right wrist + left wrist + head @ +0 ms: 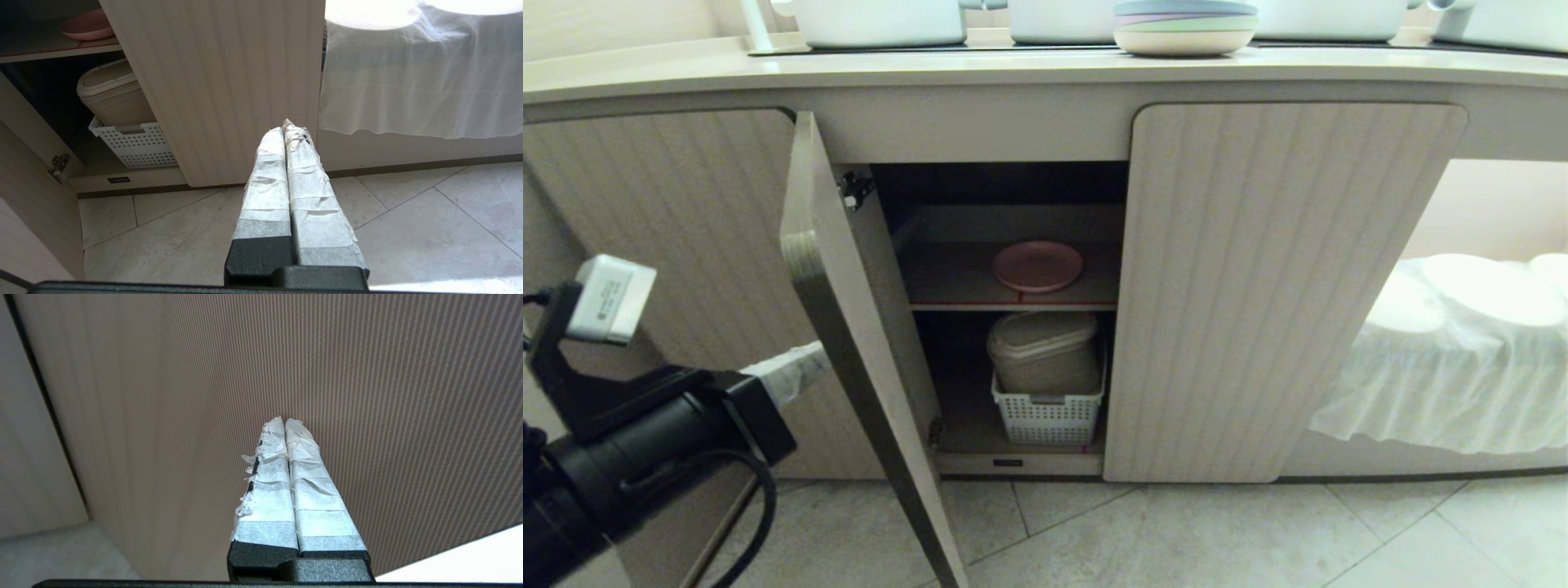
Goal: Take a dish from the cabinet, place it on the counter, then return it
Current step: Close the cabinet door
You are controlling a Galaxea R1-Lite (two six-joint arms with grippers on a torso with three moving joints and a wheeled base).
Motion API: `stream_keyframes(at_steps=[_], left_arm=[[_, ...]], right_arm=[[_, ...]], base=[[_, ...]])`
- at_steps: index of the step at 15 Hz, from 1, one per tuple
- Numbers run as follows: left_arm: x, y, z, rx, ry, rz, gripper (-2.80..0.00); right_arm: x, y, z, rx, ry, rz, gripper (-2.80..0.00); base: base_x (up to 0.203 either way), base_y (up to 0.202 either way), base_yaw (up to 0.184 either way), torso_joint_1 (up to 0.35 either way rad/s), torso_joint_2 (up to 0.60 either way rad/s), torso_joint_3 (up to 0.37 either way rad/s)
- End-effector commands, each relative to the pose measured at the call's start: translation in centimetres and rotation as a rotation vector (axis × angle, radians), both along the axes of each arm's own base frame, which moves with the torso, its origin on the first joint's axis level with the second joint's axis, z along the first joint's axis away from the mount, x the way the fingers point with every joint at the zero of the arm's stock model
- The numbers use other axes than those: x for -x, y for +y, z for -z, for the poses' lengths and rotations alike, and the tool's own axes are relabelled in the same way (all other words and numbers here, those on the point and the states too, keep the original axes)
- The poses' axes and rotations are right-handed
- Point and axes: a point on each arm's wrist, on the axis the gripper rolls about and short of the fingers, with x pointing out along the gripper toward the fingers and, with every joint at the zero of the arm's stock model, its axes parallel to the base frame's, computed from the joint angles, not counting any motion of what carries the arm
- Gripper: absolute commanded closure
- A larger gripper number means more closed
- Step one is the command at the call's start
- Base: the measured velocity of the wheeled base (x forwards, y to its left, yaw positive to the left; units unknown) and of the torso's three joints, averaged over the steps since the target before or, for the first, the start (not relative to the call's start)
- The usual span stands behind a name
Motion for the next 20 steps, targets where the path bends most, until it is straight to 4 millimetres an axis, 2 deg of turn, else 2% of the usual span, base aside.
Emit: stream_keyframes(at_steps=[1,12,20], left_arm=[[-0.7,-0.3,0.1,-0.003,0.009,-0.001,0.0],[-2.9,-1.3,-0.1,-0.002,0.007,-0.005,0.0],[-5.4,-3.2,-0.3,0.001,-0.01,0.006,0.0]], right_arm=[[0.0,0.0,0.0,-0.001,0.0,0.0,0.0],[0.0,0.0,0.0,-0.001,0.0,0.0,0.0],[0.0,0.0,0.0,-0.001,0.0,0.0,0.0]], base=[[0.0,0.0,0.0,0.0,0.0,0.0],[0.0,0.0,0.0,0.0,0.0,0.0],[0.0,0.0,0.0,0.0,0.0,0.0]])
